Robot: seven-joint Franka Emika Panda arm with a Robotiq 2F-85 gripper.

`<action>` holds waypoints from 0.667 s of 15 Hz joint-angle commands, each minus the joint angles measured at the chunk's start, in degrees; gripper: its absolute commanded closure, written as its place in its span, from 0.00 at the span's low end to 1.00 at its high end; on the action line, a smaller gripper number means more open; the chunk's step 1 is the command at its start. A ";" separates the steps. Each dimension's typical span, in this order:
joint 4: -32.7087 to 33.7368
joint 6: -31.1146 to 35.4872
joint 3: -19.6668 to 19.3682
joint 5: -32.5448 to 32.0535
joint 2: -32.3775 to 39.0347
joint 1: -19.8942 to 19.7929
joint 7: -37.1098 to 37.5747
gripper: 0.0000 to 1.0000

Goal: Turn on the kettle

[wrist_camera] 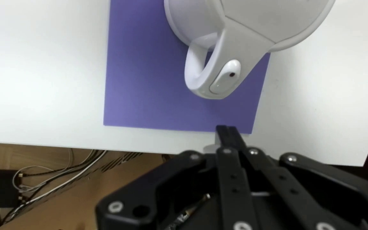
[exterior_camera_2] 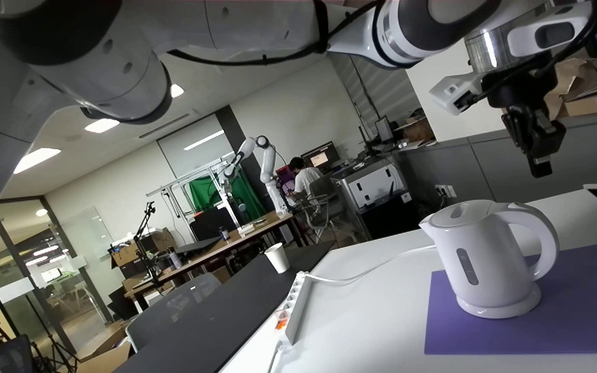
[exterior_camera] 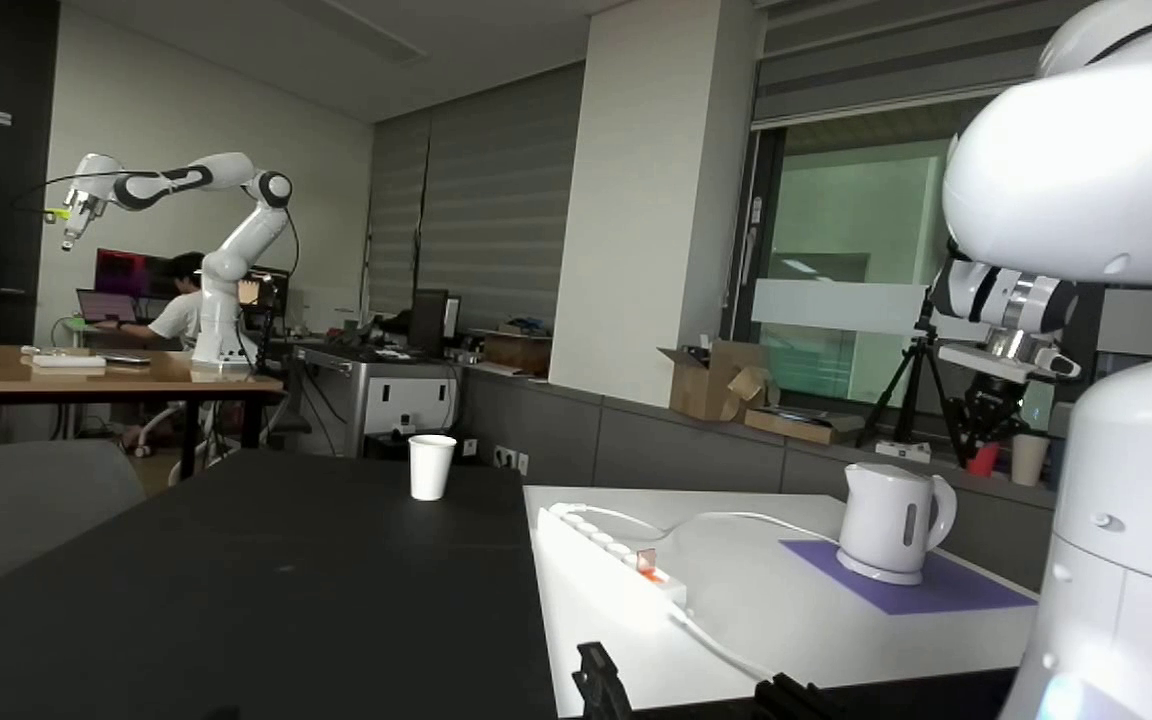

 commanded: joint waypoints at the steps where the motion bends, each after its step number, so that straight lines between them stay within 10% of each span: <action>1: 7.20 -3.85 1.99 0.28 4.17 -0.90 3.27 1.00; 10: 12.64 -10.46 2.22 -1.95 8.31 0.34 6.65 1.00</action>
